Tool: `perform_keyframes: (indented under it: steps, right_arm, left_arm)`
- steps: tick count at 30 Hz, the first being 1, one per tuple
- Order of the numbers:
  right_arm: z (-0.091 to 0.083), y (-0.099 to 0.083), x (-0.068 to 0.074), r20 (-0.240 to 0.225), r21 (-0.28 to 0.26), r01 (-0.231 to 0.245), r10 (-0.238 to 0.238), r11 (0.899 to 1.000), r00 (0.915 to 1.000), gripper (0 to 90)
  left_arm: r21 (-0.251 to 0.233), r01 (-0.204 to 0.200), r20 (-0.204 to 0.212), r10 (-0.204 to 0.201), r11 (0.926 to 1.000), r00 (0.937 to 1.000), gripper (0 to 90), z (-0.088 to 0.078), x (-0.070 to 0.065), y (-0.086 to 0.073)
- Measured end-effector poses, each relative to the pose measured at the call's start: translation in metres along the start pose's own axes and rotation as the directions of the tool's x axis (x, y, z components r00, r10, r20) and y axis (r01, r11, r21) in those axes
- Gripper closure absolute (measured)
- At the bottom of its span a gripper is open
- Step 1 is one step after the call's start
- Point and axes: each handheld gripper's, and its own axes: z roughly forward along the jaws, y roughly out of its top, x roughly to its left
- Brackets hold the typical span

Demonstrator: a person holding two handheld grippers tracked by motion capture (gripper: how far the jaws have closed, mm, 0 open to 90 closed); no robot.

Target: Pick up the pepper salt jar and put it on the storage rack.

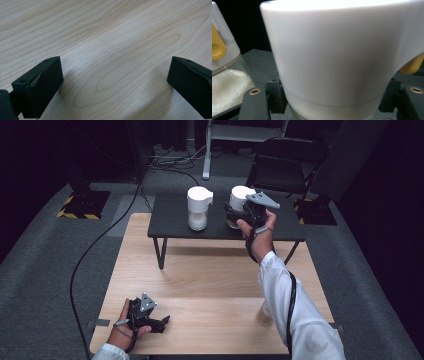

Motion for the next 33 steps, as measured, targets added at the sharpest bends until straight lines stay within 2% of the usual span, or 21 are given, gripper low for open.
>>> perform_keyframes:
  steps: [6,17,19,23,26,29,33]
  right_arm:
    - [0.0004,0.0000,0.0003,0.000,0.003,-0.004,0.004,1.000,1.0000,27.5]
    - [0.0016,0.0030,0.0012,0.019,0.017,-0.008,0.007,1.000,0.9998,20.5]
    - [0.0020,0.0024,0.0022,0.028,0.015,-0.006,0.005,1.000,0.9996,13.2]
    - [0.0022,0.0028,-0.0003,0.032,0.015,-0.022,0.022,1.000,0.9992,8.7]
    - [0.0029,0.0049,-0.0007,0.039,0.031,-0.006,0.005,0.999,0.9992,6.5]
    - [0.0033,0.0051,-0.0037,0.027,0.034,-0.009,0.008,0.999,0.9996,4.6]
    - [0.0057,0.0069,-0.0073,-0.007,0.057,0.026,-0.026,0.998,0.9996,3.1]
  left_arm:
    - [0.000,0.000,0.000,0.000,1.0000,1.0000,0.3,0.0000,-0.0001,0.0000]
    - [0.000,0.000,0.000,0.000,1.0000,1.0000,0.3,0.0000,0.0000,-0.0001]
    - [-0.001,0.002,0.000,-0.002,1.0000,1.0000,0.3,0.0001,-0.0001,-0.0002]
    - [-0.002,0.002,0.000,-0.002,1.0000,1.0000,0.3,0.0001,-0.0002,-0.0003]
    - [-0.002,0.002,0.000,-0.002,1.0000,1.0000,0.3,0.0001,-0.0001,-0.0003]
    - [-0.002,0.002,0.000,-0.002,1.0000,1.0000,0.3,0.0001,-0.0001,-0.0002]
    - [-0.002,0.002,0.000,-0.002,1.0000,1.0000,0.3,0.0001,-0.0001,-0.0003]
